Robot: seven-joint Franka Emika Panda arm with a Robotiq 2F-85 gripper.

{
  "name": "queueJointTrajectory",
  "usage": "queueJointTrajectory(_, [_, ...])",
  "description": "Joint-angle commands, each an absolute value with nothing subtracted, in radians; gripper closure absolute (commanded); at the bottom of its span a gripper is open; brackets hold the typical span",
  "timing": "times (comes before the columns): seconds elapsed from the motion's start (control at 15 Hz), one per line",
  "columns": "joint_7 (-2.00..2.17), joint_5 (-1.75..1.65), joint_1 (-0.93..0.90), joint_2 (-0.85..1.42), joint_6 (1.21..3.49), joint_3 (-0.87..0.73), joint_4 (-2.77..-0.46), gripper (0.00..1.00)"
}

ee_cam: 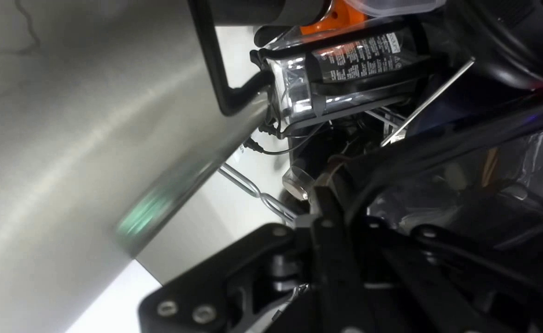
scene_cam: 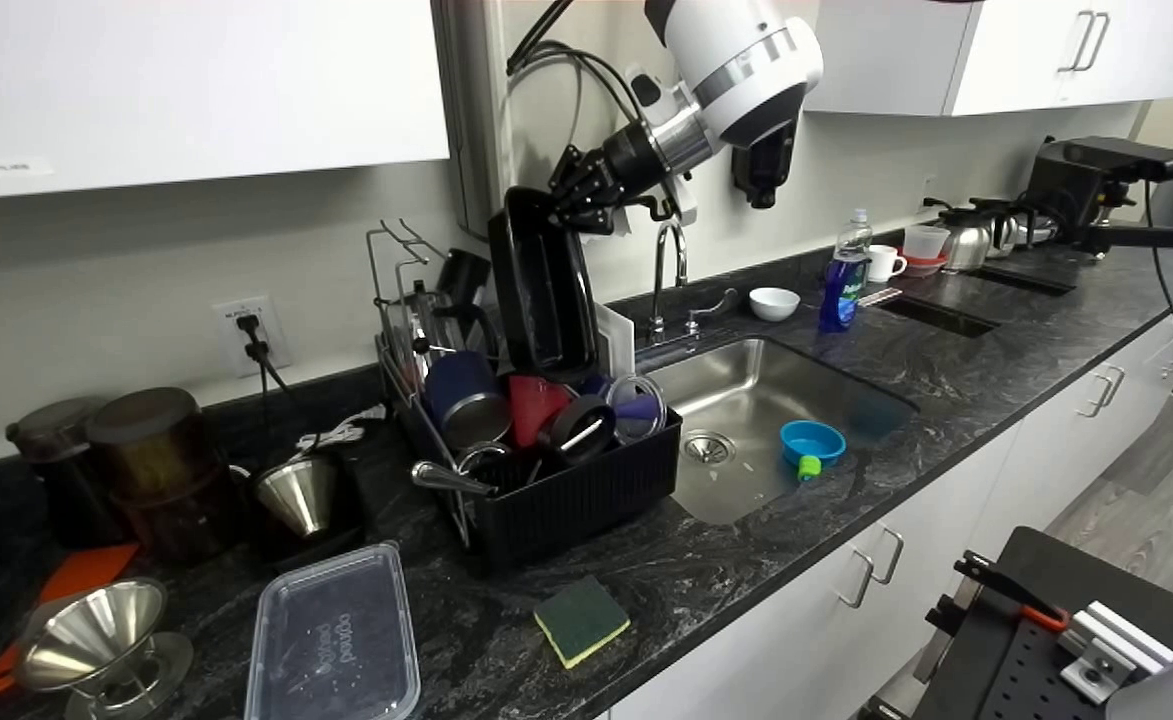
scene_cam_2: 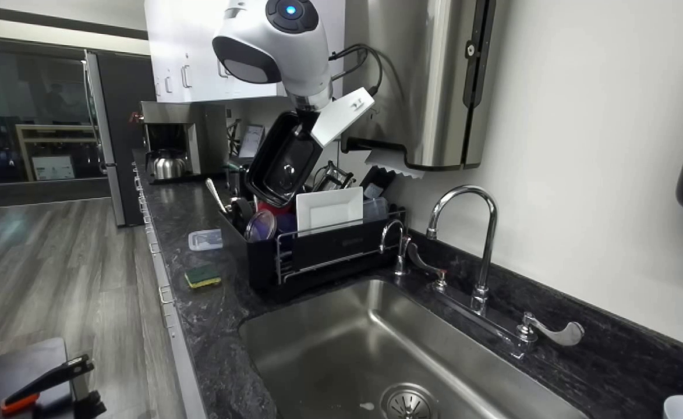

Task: Put the black box in the sink on the dish rack

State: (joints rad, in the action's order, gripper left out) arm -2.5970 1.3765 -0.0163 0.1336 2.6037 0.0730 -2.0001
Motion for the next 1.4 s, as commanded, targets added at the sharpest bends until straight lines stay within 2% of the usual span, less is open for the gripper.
queueJointTrajectory(0.0, [-2.601,1.356,0.003,0.163,2.628,0.087,-1.968,0.99])
queueJointTrajectory(1.2, [-2.600,1.327,0.048,0.217,2.624,0.101,-1.940,0.99])
queueJointTrajectory(1.27, [-2.600,1.326,0.048,0.217,2.624,0.100,-1.941,0.97])
queueJointTrajectory(1.33, [-2.600,1.326,0.047,0.217,2.623,0.101,-1.942,0.71])
